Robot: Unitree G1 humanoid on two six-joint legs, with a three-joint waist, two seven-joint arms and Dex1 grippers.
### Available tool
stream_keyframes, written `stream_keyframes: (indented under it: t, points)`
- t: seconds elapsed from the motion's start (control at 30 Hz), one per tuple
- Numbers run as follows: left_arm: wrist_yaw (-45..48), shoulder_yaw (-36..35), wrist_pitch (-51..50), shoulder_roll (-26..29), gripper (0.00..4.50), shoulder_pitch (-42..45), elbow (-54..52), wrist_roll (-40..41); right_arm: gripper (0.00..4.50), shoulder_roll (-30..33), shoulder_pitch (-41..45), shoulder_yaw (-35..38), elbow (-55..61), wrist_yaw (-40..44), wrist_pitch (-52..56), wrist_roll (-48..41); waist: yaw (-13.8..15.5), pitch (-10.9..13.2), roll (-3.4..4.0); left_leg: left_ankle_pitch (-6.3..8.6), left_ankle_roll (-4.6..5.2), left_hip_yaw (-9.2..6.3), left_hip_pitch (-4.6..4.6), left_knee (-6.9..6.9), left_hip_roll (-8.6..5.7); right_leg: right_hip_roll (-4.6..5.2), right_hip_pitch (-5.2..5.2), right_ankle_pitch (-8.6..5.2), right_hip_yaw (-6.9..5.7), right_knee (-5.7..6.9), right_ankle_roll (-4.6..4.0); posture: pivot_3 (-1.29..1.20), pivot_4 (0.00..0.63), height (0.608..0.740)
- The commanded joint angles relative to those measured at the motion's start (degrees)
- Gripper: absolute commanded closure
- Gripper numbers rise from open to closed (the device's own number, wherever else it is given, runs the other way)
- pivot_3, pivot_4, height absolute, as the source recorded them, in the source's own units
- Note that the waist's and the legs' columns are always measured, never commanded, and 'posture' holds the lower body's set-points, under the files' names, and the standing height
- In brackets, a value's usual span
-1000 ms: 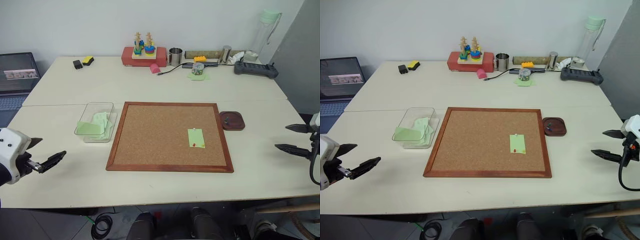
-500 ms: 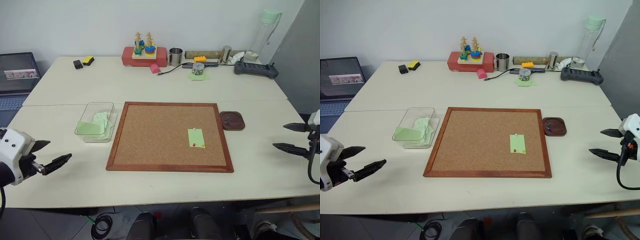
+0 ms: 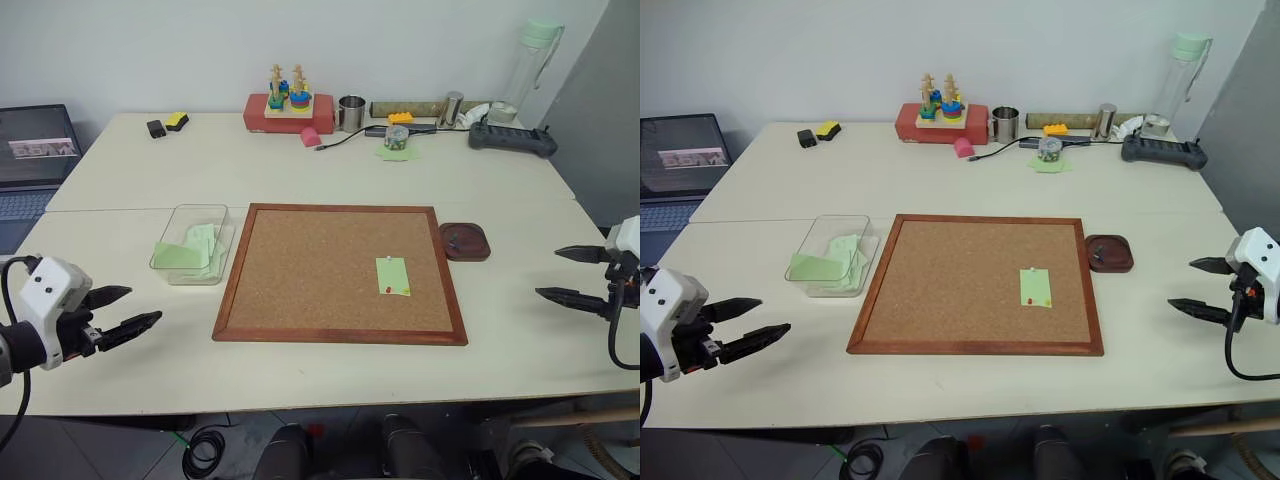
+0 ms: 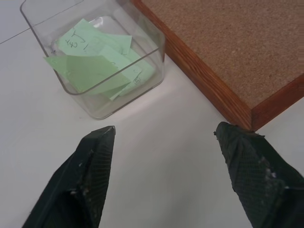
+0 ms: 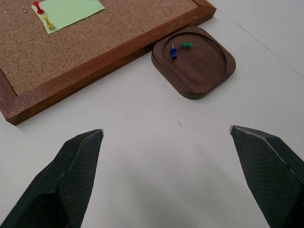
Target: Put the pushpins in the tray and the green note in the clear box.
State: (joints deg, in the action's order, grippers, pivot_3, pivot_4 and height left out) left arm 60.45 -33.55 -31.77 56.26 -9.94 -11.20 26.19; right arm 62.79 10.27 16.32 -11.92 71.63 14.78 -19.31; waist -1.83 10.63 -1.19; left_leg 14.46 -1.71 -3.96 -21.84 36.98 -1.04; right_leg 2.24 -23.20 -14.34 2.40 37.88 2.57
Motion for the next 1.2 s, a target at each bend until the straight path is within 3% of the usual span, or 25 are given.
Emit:
stream_keyframes:
  t: [0.03,0.23,0.47,0.67,0.87,1.2]
  points:
    - [-0.94,4.07,-2.07,1.81,1.9,6.36,-6.42,3.12,0.0,0.47,-0.51,2.59,4.38,-0.22,1.42,-2.07,0.18,0.0,0.0,0.0,0.0,-0.02,-0.01,0.03,-0.01,0.0,0.02,0.0,-0.01,0.01,0.02,0.0,0.15,0.74]
    - [-5.54,18.78,-4.69,-2.88,3.16,18.74,-12.66,3.49,0.0,-1.4,-1.32,2.42,12.55,-1.96,4.62,-4.58,0.18,0.0,0.0,-0.01,0.0,-0.05,-0.02,0.03,-0.06,-0.01,0.05,0.06,0.04,0.0,0.09,0.0,0.15,0.74]
    - [-9.82,35.02,-1.64,-15.51,4.49,28.69,-6.6,-2.2,0.0,-9.72,3.74,-3.37,21.4,-8.89,7.78,-6.08,-0.1,0.0,-0.01,-0.01,-0.01,-0.04,-0.01,0.06,-0.07,-0.08,0.03,0.08,0.09,0.09,0.1,0.0,0.15,0.74]
    - [-10.27,42.09,6.61,-22.25,4.49,32.11,5.76,-8.84,0.0,-17.51,12.8,-13.3,18.05,-14.23,8.9,-1.01,0.0,0.0,-0.01,-0.03,-0.02,-0.11,-0.02,0.1,-0.19,-0.12,0.03,0.11,0.08,0.1,0.11,0.0,0.15,0.74]
    - [-10.79,43.8,12.25,-27.37,4.49,33.65,16.17,-12.37,0.0,-23.76,19.96,-19.23,9.4,-15.41,6.68,2.81,0.13,-0.01,-0.03,-0.03,-0.02,-0.22,-0.11,0.09,-0.18,-0.07,-0.02,0.13,0.03,0.08,0.12,0.0,0.15,0.74]
    - [-11.09,44.13,14.57,-28.5,4.49,31.82,19.5,-14.84,0.0,-31.18,26.1,-24.4,-6.0,-14.07,-0.95,7.78,0.06,-0.02,-0.01,-0.03,-0.02,-0.35,-0.06,0.1,-0.2,-0.03,0.01,0.15,0.04,0.13,0.15,0.0,0.15,0.74]
